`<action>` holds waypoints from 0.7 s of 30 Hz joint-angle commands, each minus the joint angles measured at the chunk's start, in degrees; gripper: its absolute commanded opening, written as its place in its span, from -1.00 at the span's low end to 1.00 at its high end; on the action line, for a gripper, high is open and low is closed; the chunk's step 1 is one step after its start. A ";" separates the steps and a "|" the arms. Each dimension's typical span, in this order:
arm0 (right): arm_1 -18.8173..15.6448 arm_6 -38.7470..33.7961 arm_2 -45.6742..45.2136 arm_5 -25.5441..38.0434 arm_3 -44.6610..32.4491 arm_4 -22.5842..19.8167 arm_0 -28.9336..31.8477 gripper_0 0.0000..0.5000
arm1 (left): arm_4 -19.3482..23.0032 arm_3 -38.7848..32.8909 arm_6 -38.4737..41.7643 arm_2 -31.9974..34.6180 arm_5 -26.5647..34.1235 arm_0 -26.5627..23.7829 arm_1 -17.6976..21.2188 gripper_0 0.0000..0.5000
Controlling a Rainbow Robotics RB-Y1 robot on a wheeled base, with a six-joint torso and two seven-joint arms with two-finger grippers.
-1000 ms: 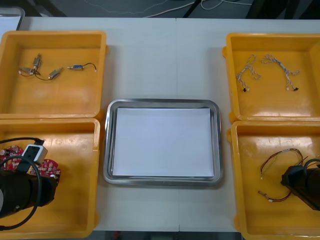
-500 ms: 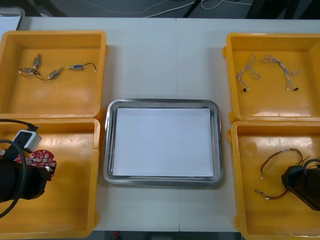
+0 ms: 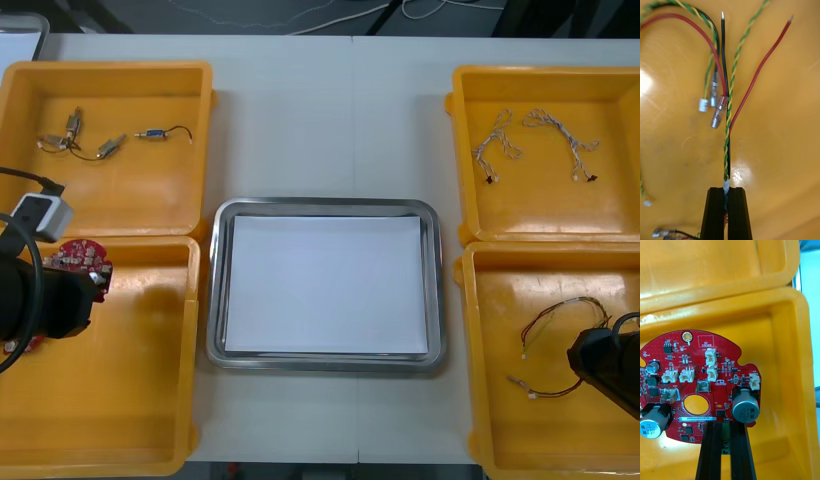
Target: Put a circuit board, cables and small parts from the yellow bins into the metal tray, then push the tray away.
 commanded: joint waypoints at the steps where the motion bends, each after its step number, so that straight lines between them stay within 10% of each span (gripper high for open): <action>1: -0.03 3.92 -4.29 3.77 -5.63 -0.61 -0.28 -1.00 | 1.05 -2.69 10.40 -1.86 0.41 -3.24 4.53 -1.00; 21: -0.64 4.71 -13.08 19.47 -22.41 -3.33 -5.65 -1.00 | 7.38 -2.87 30.62 -13.90 0.41 -8.86 13.50 -1.00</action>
